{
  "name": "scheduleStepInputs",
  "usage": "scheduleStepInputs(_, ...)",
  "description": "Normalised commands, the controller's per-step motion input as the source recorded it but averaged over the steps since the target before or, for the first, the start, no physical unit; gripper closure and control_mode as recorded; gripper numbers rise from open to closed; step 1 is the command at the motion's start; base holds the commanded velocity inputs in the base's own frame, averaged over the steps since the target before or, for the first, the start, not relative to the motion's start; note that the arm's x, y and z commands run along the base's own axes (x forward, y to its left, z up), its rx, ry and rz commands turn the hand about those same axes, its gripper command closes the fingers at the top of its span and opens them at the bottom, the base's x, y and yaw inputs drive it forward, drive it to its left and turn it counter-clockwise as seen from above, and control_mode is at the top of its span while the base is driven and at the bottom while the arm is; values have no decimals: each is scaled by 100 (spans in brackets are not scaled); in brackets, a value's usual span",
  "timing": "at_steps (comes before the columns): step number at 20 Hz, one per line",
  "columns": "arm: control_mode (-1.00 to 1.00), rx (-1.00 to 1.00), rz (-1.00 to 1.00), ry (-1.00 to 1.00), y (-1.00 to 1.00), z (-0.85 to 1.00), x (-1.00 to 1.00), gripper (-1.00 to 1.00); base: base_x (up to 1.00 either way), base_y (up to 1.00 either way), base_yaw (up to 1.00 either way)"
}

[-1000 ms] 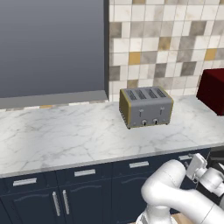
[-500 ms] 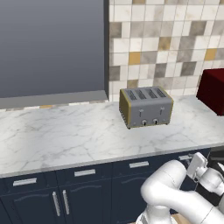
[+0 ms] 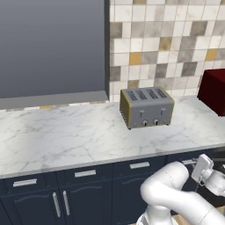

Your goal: Take the tongs from the drawer on the right and place them on the dining counter next to the tray containing the kebab skewer.

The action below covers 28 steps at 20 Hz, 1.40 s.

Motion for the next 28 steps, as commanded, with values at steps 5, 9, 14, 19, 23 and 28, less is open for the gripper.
scheduleStepInputs(5,-100,0,-1,10,-63,-2,-86,100,0,0,0)
scheduleStepInputs(9,-100,0,-3,16,-65,-6,-88,100,0,0,0)
scheduleStepInputs(14,-100,0,-5,18,-64,-12,-85,100,0,0,0)
scheduleStepInputs(19,-100,0,-6,19,-67,-20,-88,100,0,0,0)
scheduleStepInputs(23,-100,0,-8,16,-76,-25,-100,100,0,0,0)
scheduleStepInputs(28,-100,0,-8,12,-89,-36,-100,100,0,0,0)
